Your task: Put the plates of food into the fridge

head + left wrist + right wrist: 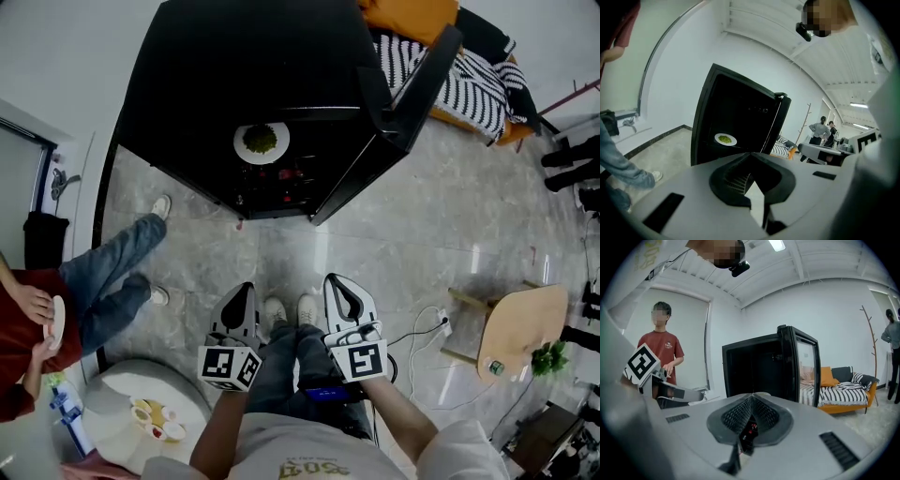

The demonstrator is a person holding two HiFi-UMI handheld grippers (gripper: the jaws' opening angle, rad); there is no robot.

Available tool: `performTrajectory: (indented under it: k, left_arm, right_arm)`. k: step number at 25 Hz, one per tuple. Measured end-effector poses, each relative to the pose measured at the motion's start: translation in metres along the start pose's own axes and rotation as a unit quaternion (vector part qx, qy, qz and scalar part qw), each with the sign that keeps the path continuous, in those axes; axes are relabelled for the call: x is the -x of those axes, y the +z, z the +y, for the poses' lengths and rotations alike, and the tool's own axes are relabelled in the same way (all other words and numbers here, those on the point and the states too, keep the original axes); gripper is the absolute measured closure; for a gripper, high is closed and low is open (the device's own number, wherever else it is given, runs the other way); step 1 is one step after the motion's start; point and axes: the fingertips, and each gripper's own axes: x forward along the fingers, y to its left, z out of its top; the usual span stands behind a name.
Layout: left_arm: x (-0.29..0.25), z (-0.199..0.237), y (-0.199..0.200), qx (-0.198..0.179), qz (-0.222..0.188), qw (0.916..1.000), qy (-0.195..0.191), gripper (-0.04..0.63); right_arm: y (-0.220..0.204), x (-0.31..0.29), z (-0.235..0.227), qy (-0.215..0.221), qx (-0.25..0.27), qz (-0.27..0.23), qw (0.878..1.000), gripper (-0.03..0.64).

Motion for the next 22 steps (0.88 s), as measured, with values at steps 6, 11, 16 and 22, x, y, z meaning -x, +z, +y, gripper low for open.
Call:
performTrajectory:
  k: [6,11,16,22]
  left_arm:
    - [0.008,-0.007,0.033,-0.016,-0.032,0.9993,0.011,0.591]
    - [0.019,-0.015,0.054,-0.027,-0.049,0.9983,0.016,0.591]
    - [0.026,-0.018,0.071,-0.029,-0.059,0.9976,0.02,0.591]
    - [0.03,-0.021,0.088,-0.033,-0.073,0.9964,0.025,0.591]
  right_arm:
    - [0.015,0.011,-0.001,-0.004,0.004,0.008,1.0,0.607]
    - [0.032,0.022,0.0,-0.009,-0.001,0.012,1.0,0.607]
    - [0.053,0.023,0.002,-0.006,0.008,-0.009,1.0,0.607]
    - [0.084,0.014,-0.005,-0.011,0.013,-0.031,0.999,0.607]
